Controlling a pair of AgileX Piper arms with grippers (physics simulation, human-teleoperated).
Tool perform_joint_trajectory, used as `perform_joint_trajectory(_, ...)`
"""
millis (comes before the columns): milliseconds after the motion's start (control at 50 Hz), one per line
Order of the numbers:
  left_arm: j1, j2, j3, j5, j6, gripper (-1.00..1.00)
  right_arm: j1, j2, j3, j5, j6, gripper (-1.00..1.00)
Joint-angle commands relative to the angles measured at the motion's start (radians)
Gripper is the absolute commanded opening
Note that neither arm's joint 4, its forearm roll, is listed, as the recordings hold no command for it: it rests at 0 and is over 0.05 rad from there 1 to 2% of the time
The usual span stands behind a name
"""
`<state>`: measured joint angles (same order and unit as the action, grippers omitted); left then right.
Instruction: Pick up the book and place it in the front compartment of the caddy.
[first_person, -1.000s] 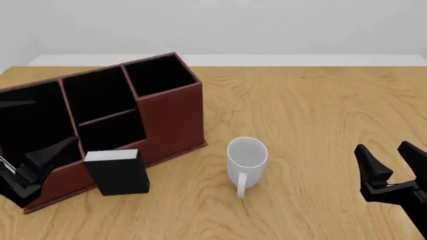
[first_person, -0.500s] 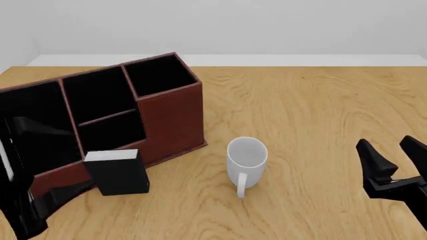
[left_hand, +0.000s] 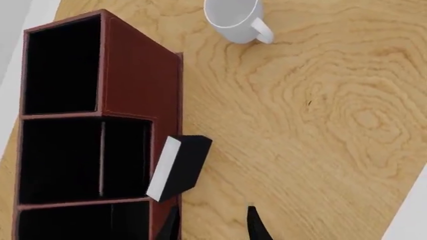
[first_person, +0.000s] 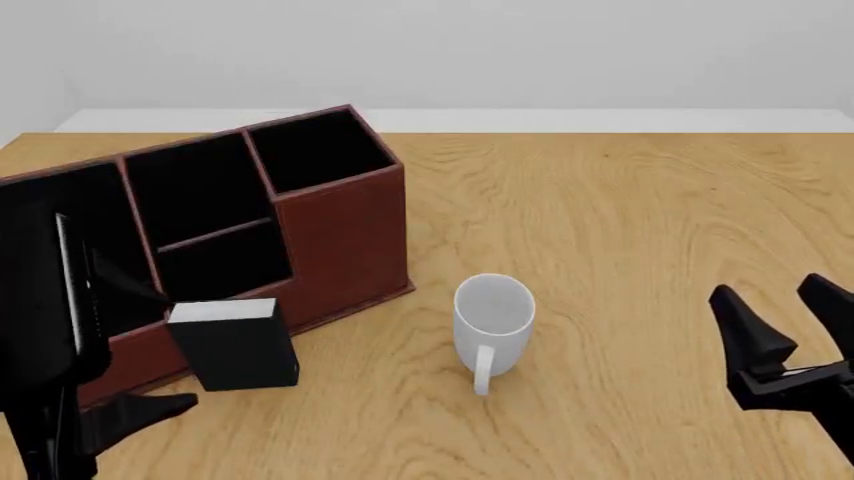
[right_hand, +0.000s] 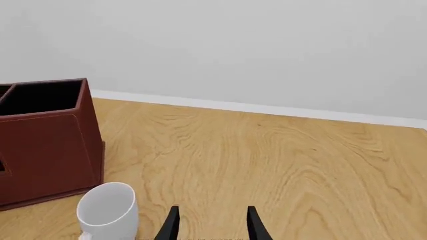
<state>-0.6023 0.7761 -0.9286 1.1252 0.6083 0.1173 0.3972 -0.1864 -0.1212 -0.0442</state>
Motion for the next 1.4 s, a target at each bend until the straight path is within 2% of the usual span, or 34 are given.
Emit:
perform_joint_trajectory(20,0.001,0.065,-0.038,0.045,0.035,1.0,0.019,0.012,-0.008,0.018,-0.002,1.0)
perform_joint_trajectory(60,0.006,0.075,-0.049,0.049,0.049,1.0,0.02,0.023,-0.009,0.012,0.003,1.0)
perform_joint_trajectory(80,-0.01,0.088,-0.058,0.064,0.03,1.0,0.018,0.02,-0.009,0.013,-0.002,1.0)
perform_joint_trajectory(140,0.02,0.083,-0.049,0.062,0.11,1.0,0.02,0.019,-0.007,0.011,0.003,1.0)
perform_joint_trajectory(180,0.001,0.102,-0.082,0.082,0.08,1.0,0.024,0.019,-0.008,0.014,0.004,1.0)
perform_joint_trajectory(200,0.003,0.105,-0.096,0.087,0.093,1.0,0.028,0.016,-0.007,0.016,0.003,1.0)
perform_joint_trajectory(220,0.038,0.093,-0.095,0.08,0.157,1.0,0.029,0.014,-0.007,0.017,0.001,1.0)
perform_joint_trajectory(260,0.019,0.117,-0.122,0.093,0.128,1.0,0.03,0.014,-0.008,0.017,0.001,1.0)
perform_joint_trajectory(340,0.024,0.135,-0.14,0.094,0.152,1.0,0.028,0.021,-0.01,0.013,0.004,1.0)
perform_joint_trajectory(400,0.028,0.166,-0.173,0.094,0.136,1.0,0.034,0.026,-0.011,0.013,0.017,1.0)
perform_joint_trajectory(520,0.052,0.179,-0.195,0.095,0.178,1.0,0.039,0.038,-0.006,0.003,0.016,1.0)
perform_joint_trajectory(540,0.041,0.185,-0.194,0.095,0.159,1.0,0.04,0.037,-0.008,0.005,0.017,1.0)
perform_joint_trajectory(580,0.06,0.189,-0.202,0.095,0.179,1.0,0.038,0.029,-0.014,0.017,0.02,1.0)
perform_joint_trajectory(680,0.058,0.206,-0.216,0.095,0.16,1.0,0.042,0.038,-0.009,0.006,0.022,1.0)
perform_joint_trajectory(700,0.073,0.204,-0.219,0.094,0.18,1.0,0.045,0.038,-0.008,0.006,0.021,1.0)
perform_joint_trajectory(840,0.09,0.227,-0.251,0.095,0.2,1.0,0.052,0.044,-0.012,0.004,0.021,1.0)
perform_joint_trajectory(860,0.102,0.229,-0.258,0.094,0.222,1.0,0.057,0.045,-0.009,0.0,0.025,1.0)
perform_joint_trajectory(920,0.101,0.255,-0.276,0.094,0.22,1.0,0.062,0.058,0.001,-0.016,0.024,1.0)
perform_joint_trajectory(940,0.108,0.268,-0.269,0.094,0.218,1.0,0.066,0.067,0.005,-0.023,0.023,1.0)
perform_joint_trajectory(960,0.143,0.241,-0.231,0.073,0.298,1.0,0.067,0.069,0.006,-0.024,0.025,1.0)
perform_joint_trajectory(1000,0.113,0.266,-0.255,0.082,0.25,1.0,0.065,0.068,0.005,-0.022,0.024,1.0)
perform_joint_trajectory(1020,0.126,0.27,-0.252,0.078,0.264,1.0,0.064,0.064,0.003,-0.018,0.026,1.0)
perform_joint_trajectory(1040,0.161,0.259,-0.22,0.062,0.318,1.0,0.063,0.061,0.001,-0.013,0.029,1.0)
perform_joint_trajectory(1080,0.156,0.265,-0.227,0.063,0.313,1.0,0.063,0.061,0.003,-0.015,0.026,1.0)
perform_joint_trajectory(1100,0.172,0.259,-0.217,0.054,0.339,1.0,0.064,0.062,0.003,-0.016,0.027,1.0)
perform_joint_trajectory(1120,0.17,0.263,-0.218,0.055,0.337,1.0,0.066,0.067,0.006,-0.021,0.028,1.0)
perform_joint_trajectory(1140,0.187,0.245,-0.174,0.052,0.384,1.0,0.067,0.074,0.009,-0.027,0.028,1.0)
perform_joint_trajectory(1220,0.172,0.266,-0.19,0.074,0.345,1.0,0.066,0.083,0.014,-0.038,0.03,1.0)
perform_joint_trajectory(1260,0.191,0.261,-0.186,0.072,0.371,1.0,0.065,0.082,0.013,-0.036,0.031,1.0)
perform_joint_trajectory(1400,0.159,0.284,-0.199,0.094,0.34,1.0,0.066,0.066,0.006,-0.019,0.031,1.0)
